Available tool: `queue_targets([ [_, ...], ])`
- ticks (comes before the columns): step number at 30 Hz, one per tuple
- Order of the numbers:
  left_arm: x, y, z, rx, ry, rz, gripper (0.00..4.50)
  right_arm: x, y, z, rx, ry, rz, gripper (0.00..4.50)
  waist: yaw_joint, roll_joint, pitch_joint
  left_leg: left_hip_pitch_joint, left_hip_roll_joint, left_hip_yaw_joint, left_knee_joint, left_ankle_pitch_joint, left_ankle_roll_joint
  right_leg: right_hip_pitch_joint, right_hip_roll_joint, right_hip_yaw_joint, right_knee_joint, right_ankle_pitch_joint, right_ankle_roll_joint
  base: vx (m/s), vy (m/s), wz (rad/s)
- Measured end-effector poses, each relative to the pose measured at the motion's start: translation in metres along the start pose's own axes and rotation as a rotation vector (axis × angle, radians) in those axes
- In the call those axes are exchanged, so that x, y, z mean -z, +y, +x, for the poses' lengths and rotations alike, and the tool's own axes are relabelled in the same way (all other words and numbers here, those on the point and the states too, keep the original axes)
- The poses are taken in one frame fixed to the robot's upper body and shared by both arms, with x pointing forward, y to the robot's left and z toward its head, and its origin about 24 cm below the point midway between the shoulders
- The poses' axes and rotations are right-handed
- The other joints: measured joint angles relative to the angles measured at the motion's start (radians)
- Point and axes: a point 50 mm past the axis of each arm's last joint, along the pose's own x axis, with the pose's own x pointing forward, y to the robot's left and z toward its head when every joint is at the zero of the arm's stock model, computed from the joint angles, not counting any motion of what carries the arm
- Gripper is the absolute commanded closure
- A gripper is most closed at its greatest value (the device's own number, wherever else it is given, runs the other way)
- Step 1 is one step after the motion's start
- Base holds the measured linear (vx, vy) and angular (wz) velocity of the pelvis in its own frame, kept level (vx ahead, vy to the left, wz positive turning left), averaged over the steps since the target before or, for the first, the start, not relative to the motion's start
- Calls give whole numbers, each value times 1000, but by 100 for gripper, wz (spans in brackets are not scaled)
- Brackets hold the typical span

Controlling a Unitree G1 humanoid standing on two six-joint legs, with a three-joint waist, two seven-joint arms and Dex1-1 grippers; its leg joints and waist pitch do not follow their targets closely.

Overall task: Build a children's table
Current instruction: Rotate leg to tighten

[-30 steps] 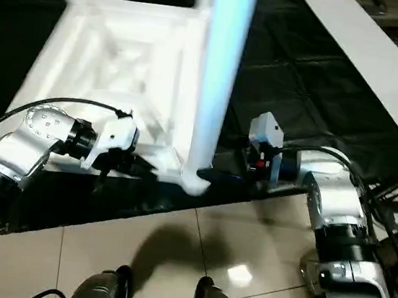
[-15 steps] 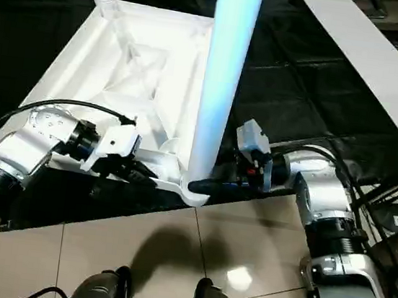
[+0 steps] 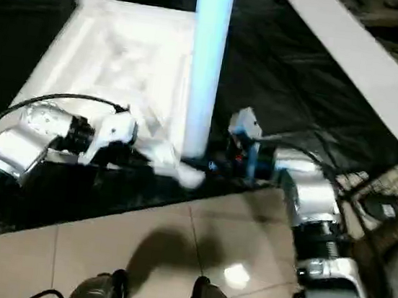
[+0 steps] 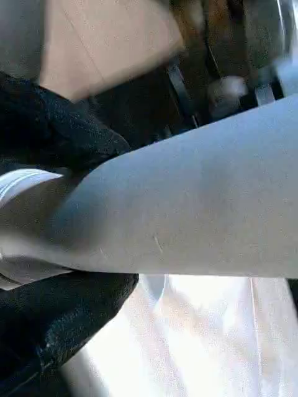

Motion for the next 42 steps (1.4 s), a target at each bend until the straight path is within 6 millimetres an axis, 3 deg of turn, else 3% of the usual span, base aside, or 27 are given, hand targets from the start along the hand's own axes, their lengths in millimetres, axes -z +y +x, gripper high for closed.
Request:
queue_targets([
  [7, -12, 5, 30, -288, -45, -166, 450, -3, -11, 25, 508, -121, 124, 254, -45, -1, 0, 2, 0, -2, 0, 1, -1, -2, 0, -2, -2, 0, 1, 0, 0, 0],
  [12, -24, 7, 46, -398, -58, -208, 450, -9, -16, 38, 712, -146, 158, 254, -50, -1, 1, 1, -1, -4, -2, 1, -1, -3, 1, -4, -9, 0, 1, 0, 0, 0],
  [13, -25, 8, 47, -404, -58, -212, 450, -9, -17, 39, 724, -152, 154, 198, -48, -1, 0, 1, -1, -4, -4, 1, -1, -3, 1, -4, -12, 0, 1, 0, 0, 0],
  [14, -26, 8, 47, -405, -59, -212, 450, -9, -17, 39, 723, -159, 153, 184, -48, -1, 0, 1, -2, -4, -6, 1, -1, -3, 1, -4, -14, 0, 0, 0, 0, 0],
  [17, -28, 8, 47, -403, -61, -206, 450, -8, -15, 37, 711, -166, 129, 173, -46, -1, 0, 0, -3, -3, -7, 0, -1, -3, 1, -2, -16, 1, -1, 0, 0, 0],
  [23, -23, 4, 38, -352, -53, -141, 450, -4, -12, 20, 600, -113, 0, 107, -41, -1, 0, 1, -3, -3, -14, 0, -1, -3, 1, -3, -16, 3, -4, 0, 0, 0],
  [28, -20, -1, 32, -265, -62, -75, 450, 10, -11, 1, 471, -62, -37, 63, -21, 2, 1, 0, -3, -4, -16, -1, 0, -3, 2, -3, -15, 6, -6, 0, 0, 0],
  [33, -10, -5, 18, -130, -67, 16, 450, 6, -10, -32, 260, 5, -93, 63, 1, 2, 1, 0, -3, -4, -16, -1, 1, -3, 2, -3, -15, 9, -10, 0, 0, 0],
  [42, -1, -9, 2, 62, -44, 101, 450, 1, 1, -40, -51, 47, -163, 63, 24, 1, 2, -1, -3, -3, -14, -1, 1, -2, 1, -2, -15, 9, -11, 0, 0, 0],
])
